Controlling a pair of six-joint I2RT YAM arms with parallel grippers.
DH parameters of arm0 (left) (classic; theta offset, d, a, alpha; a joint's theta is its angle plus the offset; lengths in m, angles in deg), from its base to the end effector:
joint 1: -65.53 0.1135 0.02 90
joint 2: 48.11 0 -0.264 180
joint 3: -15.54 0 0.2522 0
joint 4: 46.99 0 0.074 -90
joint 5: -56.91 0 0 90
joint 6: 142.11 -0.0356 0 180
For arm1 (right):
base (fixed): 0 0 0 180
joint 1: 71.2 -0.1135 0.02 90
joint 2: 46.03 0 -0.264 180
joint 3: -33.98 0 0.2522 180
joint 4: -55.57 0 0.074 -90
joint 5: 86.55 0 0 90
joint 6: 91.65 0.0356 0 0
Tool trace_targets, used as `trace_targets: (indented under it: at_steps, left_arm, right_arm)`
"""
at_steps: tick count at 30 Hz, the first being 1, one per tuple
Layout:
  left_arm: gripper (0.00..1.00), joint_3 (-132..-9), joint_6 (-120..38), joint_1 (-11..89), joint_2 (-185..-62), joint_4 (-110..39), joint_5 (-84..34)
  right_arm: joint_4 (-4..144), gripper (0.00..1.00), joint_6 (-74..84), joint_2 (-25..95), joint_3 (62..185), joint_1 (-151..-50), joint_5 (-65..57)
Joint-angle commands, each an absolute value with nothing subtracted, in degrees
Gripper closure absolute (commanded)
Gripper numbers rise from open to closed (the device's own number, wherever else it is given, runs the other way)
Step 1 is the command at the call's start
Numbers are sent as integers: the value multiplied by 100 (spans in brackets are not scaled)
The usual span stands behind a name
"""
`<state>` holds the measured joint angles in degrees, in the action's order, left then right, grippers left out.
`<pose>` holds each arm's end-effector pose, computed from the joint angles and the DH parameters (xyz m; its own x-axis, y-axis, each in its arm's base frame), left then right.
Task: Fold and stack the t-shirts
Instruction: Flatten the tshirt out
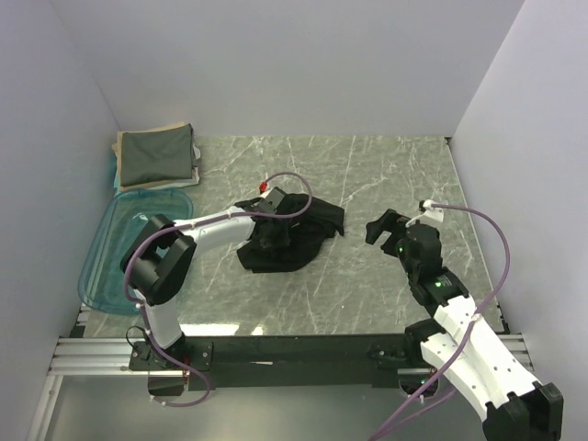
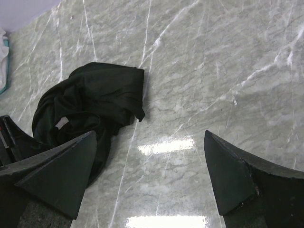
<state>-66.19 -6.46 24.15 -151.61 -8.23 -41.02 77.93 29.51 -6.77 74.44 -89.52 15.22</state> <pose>0.2806 -0.2406 0.1815 -0.8884 -0.1612 -0.4298 -0.0451 0.9624 -0.2678 0.1630 0.0463 0.2466 -0.3590 0.4147 -0.8361 0.0685 0.9051 0.4195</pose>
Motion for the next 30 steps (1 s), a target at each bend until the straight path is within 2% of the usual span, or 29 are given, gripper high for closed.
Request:
trace_targets:
  at_steps: [1,4,10,18,24,30]
  left_arm:
    - [76,-6854,-500,2414,-15059,-449,-4680]
    - [99,-6775,-439,2414,-14849,-291,-4821]
    - [99,-6537,-377,2414,-14286,-177,-5101]
    - [99,-6406,246,2422,-12951,438,-6727]
    - [99,-6063,922,2431,-12089,1079,-7509]
    - [99,-5668,1731,2440,-11456,1783,-7800]
  right_arm:
    - [7724,0,2867,-780,7525,-8930,1663]
    - [7698,0,2885,-780,7499,-8930,1637]
    - [7646,0,2868,-675,7499,-8921,1515]
    - [7513,0,2736,-148,7840,-8930,662]
    - [7882,3,2674,897,8350,-8948,21]
    - [8023,7,2709,2119,8948,-9202,-174]
